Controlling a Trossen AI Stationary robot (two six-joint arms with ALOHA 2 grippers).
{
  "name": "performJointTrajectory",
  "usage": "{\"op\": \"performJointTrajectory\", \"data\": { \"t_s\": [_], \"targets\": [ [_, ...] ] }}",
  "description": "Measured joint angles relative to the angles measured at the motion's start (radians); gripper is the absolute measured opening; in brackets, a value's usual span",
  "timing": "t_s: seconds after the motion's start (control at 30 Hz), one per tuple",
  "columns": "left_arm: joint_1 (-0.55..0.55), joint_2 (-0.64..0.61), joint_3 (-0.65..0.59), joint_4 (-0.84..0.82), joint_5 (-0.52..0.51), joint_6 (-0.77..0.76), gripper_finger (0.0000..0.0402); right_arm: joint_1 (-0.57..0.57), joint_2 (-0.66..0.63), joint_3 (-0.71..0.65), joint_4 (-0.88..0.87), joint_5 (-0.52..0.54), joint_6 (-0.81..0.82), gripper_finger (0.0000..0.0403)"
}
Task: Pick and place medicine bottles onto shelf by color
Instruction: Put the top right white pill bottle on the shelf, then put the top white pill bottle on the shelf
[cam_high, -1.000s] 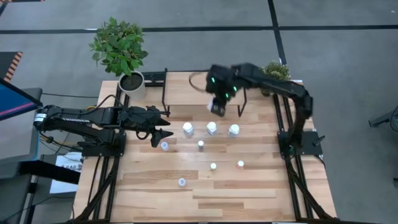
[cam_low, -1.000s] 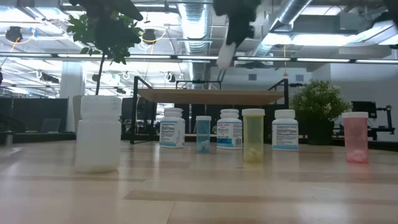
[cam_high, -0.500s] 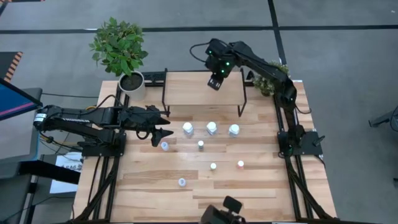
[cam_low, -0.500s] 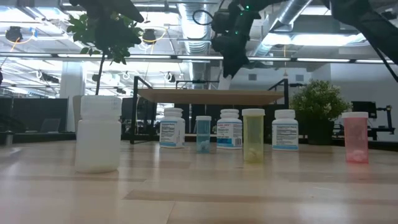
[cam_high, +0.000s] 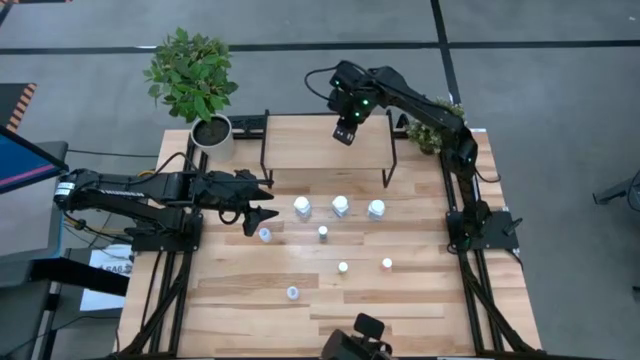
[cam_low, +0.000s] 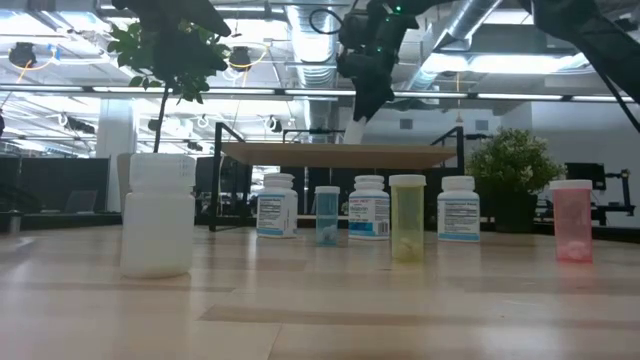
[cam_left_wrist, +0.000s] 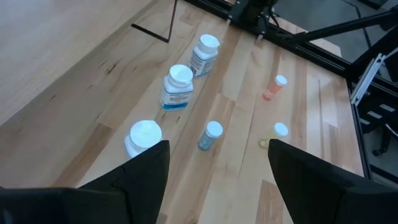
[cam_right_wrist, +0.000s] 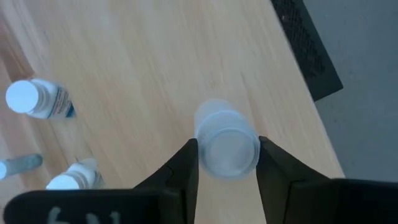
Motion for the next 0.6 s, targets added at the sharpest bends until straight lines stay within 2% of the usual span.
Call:
{"op": "performJointTrajectory", "data": {
  "t_s": [0.23,0.6],
  "targets": [
    [0.0,0.0,0.0,0.0,0.0,0.0,0.0259,0.004,0.0,0.0,-0.009,0.0,-0.004,0.018],
    [0.0,0.0,0.0,0.0,0.0,-0.008,0.0259,0.01,0.0,0.0,-0.013,0.017,-0.001,0.0218]
  ]
}}
